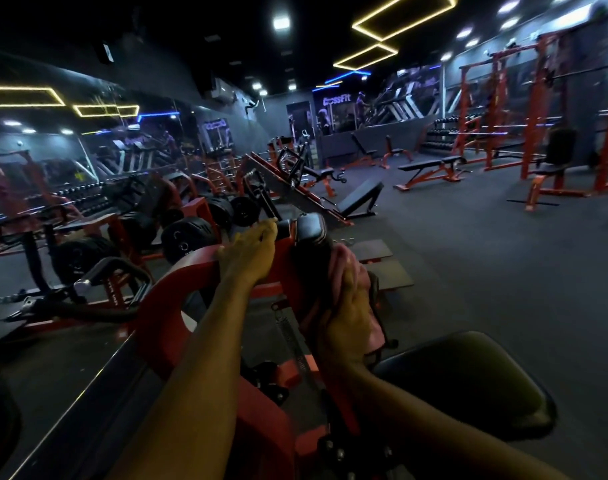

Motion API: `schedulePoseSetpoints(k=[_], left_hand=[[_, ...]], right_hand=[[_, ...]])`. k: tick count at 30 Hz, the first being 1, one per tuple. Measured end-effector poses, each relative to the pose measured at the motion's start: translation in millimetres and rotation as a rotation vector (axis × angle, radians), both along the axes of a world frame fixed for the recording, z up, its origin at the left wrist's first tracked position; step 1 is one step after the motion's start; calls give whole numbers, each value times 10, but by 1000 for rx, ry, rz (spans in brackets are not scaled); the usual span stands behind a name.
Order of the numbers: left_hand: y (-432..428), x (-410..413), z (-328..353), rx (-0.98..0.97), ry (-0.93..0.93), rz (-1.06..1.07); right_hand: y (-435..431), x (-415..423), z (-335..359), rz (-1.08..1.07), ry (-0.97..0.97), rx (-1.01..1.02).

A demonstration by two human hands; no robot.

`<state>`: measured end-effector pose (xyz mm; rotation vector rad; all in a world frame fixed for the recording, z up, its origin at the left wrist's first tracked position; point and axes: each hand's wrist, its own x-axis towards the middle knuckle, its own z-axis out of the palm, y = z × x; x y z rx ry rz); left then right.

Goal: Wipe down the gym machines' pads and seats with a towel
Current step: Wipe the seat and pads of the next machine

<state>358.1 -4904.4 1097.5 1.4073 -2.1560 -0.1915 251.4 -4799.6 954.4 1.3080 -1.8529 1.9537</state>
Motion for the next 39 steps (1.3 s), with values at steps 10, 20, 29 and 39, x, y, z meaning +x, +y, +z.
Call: schedulePoseSetpoints(k=[10, 20, 29, 39], left_hand=[[20, -112, -38, -63, 129, 97], [56, -349, -178, -234, 291, -167], [156, -423, -55, -176, 251, -99], [325, -646, -120, -241, 232, 65]], right_hand=[[-114, 46, -147, -89, 275, 73], [48, 12, -499, -43, 38, 70], [-121, 33, 93, -31, 108, -103], [262, -155, -1337, -14, -215, 198]])
